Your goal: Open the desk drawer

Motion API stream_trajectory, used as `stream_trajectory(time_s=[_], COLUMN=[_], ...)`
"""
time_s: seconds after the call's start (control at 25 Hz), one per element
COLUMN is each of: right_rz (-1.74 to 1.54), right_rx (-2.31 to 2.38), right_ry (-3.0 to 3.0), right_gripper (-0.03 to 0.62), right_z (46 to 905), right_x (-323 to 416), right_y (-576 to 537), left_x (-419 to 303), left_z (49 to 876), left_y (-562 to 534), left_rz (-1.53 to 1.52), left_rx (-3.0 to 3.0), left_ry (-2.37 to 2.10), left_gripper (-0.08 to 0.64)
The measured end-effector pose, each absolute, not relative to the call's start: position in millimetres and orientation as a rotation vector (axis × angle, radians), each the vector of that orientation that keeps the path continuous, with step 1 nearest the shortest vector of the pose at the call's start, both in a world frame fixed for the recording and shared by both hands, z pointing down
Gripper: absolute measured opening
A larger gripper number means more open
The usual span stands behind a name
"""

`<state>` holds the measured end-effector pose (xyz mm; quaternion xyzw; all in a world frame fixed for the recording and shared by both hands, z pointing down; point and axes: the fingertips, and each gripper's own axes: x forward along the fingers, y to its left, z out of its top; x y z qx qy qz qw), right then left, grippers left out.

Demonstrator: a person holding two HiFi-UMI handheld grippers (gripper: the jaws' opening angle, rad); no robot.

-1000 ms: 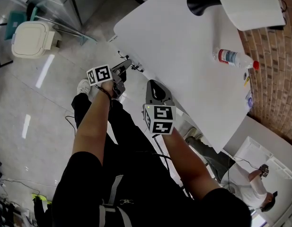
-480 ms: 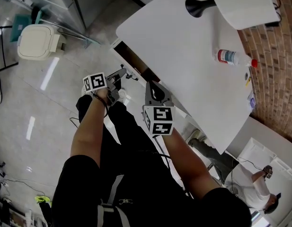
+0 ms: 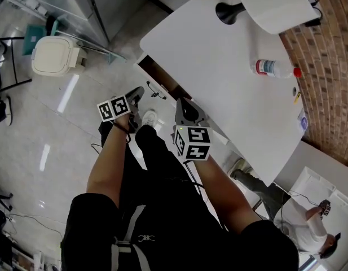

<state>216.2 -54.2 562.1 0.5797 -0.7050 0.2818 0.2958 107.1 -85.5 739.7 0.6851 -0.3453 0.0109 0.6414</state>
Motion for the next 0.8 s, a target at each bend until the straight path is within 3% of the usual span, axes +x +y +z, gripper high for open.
stream_trajectory(time_s=[0.04, 0.4, 0.8], right_rz=[0.801, 0.738, 0.580], right_rx=[1.563, 1.575, 1.789], right_ry=[-1.899, -2.167, -2.325], right_gripper=[-0.002, -0.002, -0.002], right_z=[556, 455, 330], right_x=[214, 193, 203], right_y=[-56, -79, -105], left_x=[94, 37, 57], left_z=[723, 515, 361], left_y=[-88, -102, -120], left_rz=[0.074, 0.368, 0.495], left_rx=[1.624, 2.035, 2.303], left_ry=[-0.866, -1.348, -1.366], left_gripper=[-0.008, -0.003, -0.003])
